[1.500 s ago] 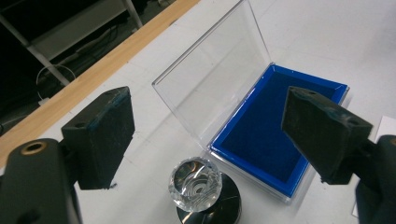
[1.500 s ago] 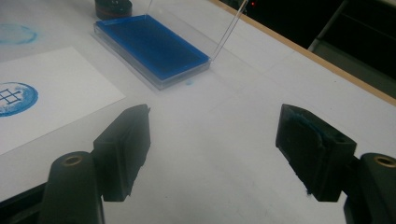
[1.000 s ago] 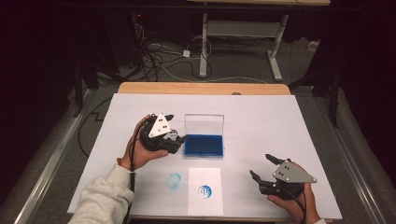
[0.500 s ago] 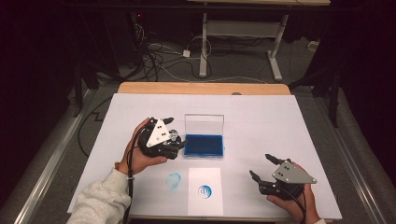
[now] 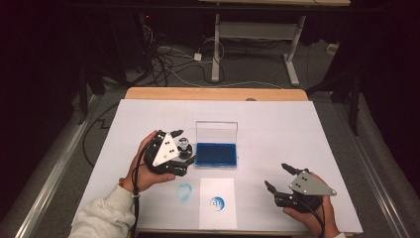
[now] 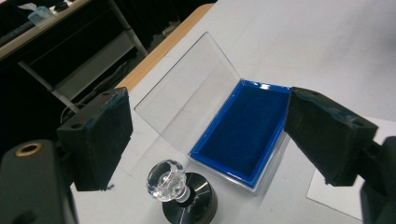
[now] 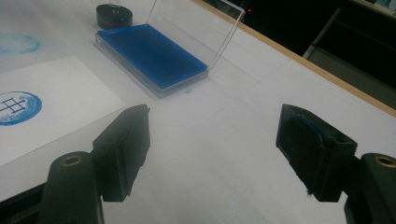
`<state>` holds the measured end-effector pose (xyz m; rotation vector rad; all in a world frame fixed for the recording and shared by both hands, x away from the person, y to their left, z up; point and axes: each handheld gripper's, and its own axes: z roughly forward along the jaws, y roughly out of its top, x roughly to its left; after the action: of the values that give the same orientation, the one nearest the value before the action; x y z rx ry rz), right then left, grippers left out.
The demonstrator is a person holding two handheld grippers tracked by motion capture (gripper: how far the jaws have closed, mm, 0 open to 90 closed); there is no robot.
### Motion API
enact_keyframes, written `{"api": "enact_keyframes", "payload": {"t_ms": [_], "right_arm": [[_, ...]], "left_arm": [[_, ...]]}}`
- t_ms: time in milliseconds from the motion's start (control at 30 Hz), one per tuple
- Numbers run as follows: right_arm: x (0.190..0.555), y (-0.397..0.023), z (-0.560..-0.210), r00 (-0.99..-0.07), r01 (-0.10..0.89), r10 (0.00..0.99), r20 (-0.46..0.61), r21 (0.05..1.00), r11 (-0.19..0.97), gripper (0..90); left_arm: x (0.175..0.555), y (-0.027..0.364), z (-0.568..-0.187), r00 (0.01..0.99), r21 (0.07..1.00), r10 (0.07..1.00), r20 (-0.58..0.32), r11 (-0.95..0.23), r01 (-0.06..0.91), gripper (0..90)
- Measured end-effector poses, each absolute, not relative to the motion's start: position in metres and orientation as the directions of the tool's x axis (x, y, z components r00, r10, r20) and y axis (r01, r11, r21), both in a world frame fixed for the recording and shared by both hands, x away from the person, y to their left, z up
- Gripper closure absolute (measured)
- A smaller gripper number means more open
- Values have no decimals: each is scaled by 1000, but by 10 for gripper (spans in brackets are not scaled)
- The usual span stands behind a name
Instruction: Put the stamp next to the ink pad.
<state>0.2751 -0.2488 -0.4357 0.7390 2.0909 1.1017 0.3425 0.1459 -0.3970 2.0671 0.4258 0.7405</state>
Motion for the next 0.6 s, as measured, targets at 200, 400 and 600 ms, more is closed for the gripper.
{"api": "enact_keyframes", "payload": {"t_ms": [200,400,600], "right_arm": [[275,-249,-435,-627,173,725,-286,856,487,264],[274,-249,-435,-625,173,727,-285,858,484,264],[273,-249,-434,-620,168,730,-286,861,480,264]], "left_arm": [[337,146,-400,755,821,547,362,-570,18,153],[328,149,-401,745,830,554,373,-558,-1,153],[319,155,-405,725,837,570,386,-547,-15,153]]}}
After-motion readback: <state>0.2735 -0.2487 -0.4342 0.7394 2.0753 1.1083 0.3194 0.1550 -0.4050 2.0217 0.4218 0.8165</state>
